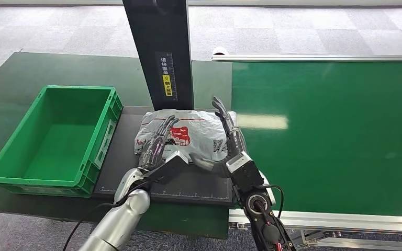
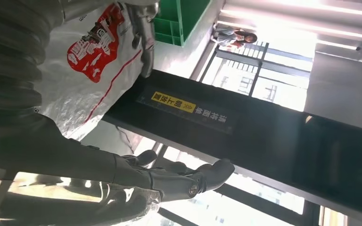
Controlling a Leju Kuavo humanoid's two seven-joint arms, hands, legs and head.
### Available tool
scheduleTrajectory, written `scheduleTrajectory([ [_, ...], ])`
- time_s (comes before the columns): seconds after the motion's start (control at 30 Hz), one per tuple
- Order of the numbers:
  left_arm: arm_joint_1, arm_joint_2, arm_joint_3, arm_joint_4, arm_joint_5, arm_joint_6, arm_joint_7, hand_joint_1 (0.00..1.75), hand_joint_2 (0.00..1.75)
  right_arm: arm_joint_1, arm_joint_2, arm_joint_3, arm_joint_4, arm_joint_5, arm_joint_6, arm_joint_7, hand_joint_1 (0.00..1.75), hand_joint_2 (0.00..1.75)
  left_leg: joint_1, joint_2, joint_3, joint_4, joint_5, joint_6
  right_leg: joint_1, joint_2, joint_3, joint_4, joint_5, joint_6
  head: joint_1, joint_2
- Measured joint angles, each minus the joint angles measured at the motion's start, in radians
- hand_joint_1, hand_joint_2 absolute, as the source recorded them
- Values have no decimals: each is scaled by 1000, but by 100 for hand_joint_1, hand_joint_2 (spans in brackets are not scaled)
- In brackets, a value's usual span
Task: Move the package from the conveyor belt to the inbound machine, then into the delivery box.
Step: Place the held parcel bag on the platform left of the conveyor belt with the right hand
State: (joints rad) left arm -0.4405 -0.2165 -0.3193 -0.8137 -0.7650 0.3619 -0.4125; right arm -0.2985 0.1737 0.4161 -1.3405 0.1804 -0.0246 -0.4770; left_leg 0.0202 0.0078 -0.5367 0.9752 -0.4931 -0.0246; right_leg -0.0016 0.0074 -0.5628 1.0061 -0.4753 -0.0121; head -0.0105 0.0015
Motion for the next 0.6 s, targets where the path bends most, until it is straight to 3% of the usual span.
scheduleTrajectory([
  [0.23,-100,-26,-24,193,-60,14,56,0,175,18,4,4,-44,-4,11,-7,0,175,0,0,0,0,0,0,0,0,0,0,0,0,0,0],
  [0.53,-171,-72,-55,344,-135,16,144,0,175,16,20,12,-49,-17,30,-7,0,175,0,0,0,0,0,0,0,0,0,0,0,0,0,0],
  [0.57,-177,-77,-60,357,-146,16,158,8,175,15,21,13,-49,-18,32,-7,0,175,0,0,0,0,0,0,0,0,0,0,0,0,0,0],
  [0.6,-182,-82,-66,369,-158,16,173,38,175,15,23,14,-49,-20,33,-7,0,175,0,0,0,0,0,0,0,0,0,0,0,0,0,0],
])
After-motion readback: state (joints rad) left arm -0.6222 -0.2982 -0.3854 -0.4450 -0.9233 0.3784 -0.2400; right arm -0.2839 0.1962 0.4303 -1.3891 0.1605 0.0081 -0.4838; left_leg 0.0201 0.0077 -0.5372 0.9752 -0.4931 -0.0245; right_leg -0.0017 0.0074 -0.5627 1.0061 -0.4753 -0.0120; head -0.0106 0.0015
